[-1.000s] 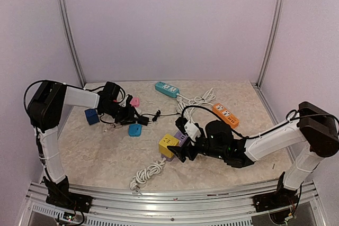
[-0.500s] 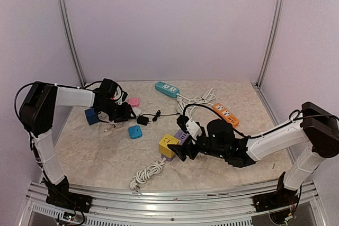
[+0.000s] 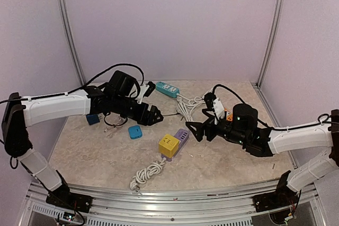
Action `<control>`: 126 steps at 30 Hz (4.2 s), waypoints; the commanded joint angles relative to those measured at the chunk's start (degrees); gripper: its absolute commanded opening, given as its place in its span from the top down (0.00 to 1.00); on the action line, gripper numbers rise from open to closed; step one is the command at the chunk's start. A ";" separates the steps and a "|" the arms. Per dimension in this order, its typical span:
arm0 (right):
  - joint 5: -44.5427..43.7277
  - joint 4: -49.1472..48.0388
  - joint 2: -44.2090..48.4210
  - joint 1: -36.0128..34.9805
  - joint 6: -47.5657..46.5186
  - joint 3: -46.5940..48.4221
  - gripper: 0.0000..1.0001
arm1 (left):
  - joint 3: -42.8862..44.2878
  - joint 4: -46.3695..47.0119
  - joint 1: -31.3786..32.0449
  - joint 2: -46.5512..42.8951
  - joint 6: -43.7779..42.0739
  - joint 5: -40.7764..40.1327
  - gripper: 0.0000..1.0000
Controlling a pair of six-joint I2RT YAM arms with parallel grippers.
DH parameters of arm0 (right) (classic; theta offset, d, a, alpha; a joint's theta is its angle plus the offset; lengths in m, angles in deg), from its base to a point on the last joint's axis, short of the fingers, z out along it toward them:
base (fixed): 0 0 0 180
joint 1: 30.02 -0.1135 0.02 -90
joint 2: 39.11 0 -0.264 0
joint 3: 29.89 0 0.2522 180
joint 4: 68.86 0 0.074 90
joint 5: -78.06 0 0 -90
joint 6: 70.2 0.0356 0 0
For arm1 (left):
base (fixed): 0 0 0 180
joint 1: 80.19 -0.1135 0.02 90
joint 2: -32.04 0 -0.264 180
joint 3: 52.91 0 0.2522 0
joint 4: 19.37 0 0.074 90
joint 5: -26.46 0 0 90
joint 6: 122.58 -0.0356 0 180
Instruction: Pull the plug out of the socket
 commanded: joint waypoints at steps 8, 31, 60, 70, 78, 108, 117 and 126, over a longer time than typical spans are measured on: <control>1.73 9.80 9.40 7.51 4.21 -3.78 0.00 | 9.72 -15.35 10.77 8.03 -2.92 -5.49 0.01; 2.41 9.87 8.26 8.31 4.59 -3.67 0.00 | 18.29 -22.47 14.91 21.09 -1.50 -6.11 0.27; 1.64 13.87 5.89 8.36 5.58 -1.80 0.00 | 22.23 -26.61 17.17 23.97 -3.94 -8.95 0.32; 2.83 17.67 5.70 8.44 7.72 -1.22 0.00 | 18.31 -25.91 20.39 18.90 -9.93 -11.13 0.50; 12.92 15.42 2.54 8.19 13.09 -3.13 0.12 | 13.56 -23.12 21.98 14.49 -14.66 -10.17 0.60; 14.78 6.87 -16.39 1.17 16.04 0.16 0.71 | 15.03 -22.35 22.55 16.46 -15.65 -10.17 0.63; 16.00 7.66 -9.88 -0.25 14.99 0.60 0.78 | 14.90 -22.25 22.59 16.76 -16.16 -10.41 0.63; 16.37 5.30 -16.39 -1.52 16.17 1.60 0.87 | 15.09 -22.11 22.53 16.89 -16.09 -10.59 0.63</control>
